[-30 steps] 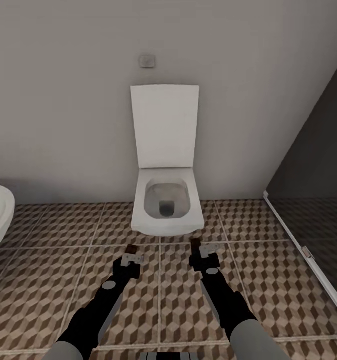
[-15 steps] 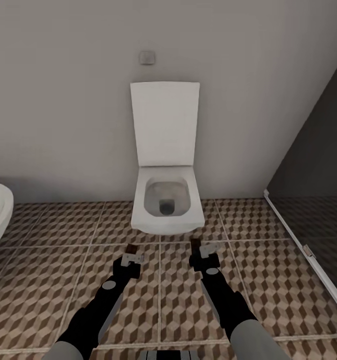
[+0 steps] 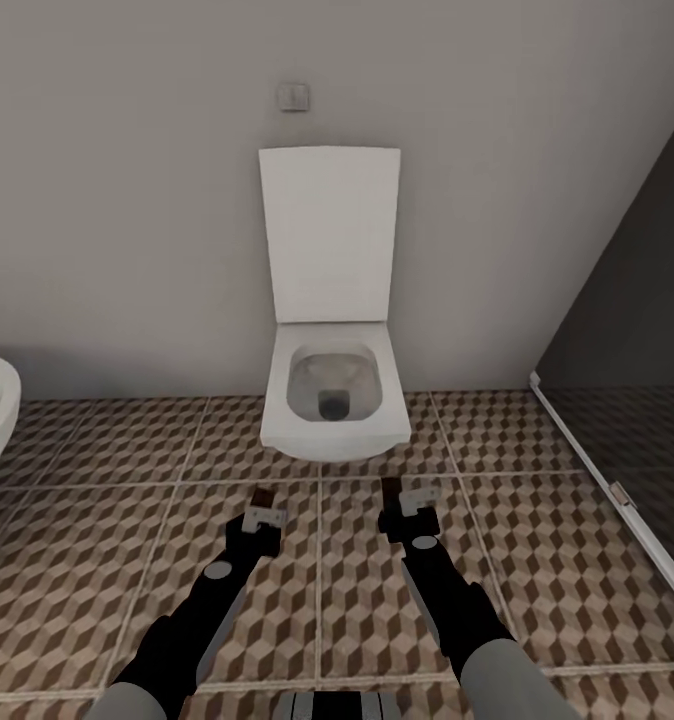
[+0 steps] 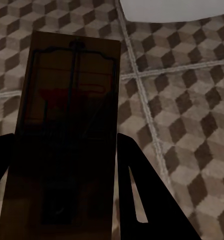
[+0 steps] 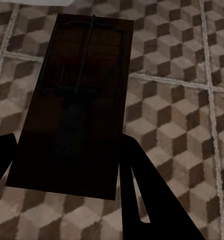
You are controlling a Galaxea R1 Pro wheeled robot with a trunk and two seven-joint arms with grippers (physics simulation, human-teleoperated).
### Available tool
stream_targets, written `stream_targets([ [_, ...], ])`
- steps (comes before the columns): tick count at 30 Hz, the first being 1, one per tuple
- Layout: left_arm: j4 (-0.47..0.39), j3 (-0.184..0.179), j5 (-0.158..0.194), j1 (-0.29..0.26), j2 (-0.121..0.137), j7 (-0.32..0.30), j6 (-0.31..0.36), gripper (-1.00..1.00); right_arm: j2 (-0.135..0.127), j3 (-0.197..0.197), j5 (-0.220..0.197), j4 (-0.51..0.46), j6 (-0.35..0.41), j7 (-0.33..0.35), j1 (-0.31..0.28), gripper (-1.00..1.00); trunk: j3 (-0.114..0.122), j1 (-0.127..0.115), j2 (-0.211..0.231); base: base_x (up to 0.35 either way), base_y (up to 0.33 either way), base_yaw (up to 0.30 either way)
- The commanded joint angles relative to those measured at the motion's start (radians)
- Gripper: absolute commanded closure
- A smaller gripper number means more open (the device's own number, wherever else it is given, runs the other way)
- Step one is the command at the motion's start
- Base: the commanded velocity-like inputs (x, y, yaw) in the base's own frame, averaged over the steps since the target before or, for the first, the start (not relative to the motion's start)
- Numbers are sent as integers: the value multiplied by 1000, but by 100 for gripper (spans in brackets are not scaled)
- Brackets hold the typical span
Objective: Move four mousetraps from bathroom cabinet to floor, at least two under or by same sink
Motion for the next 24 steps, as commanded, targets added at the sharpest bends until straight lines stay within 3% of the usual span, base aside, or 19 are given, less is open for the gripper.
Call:
stream_targets([
  [1, -2, -4, 2, 0, 1, 8, 6, 100, 0, 2, 6, -1, 8, -2, 0, 100, -4, 4, -8, 0, 0, 0],
  [4, -2, -4, 2, 0, 1, 8, 6, 100, 0, 2, 6, -1, 8, -2, 0, 100, -13, 15, -29, 0, 0, 0],
  [24, -2, -4, 2, 0, 1, 8, 6, 100, 0, 2, 6, -2, 8, -2, 0, 100, -91, 24, -33, 0, 0, 0],
])
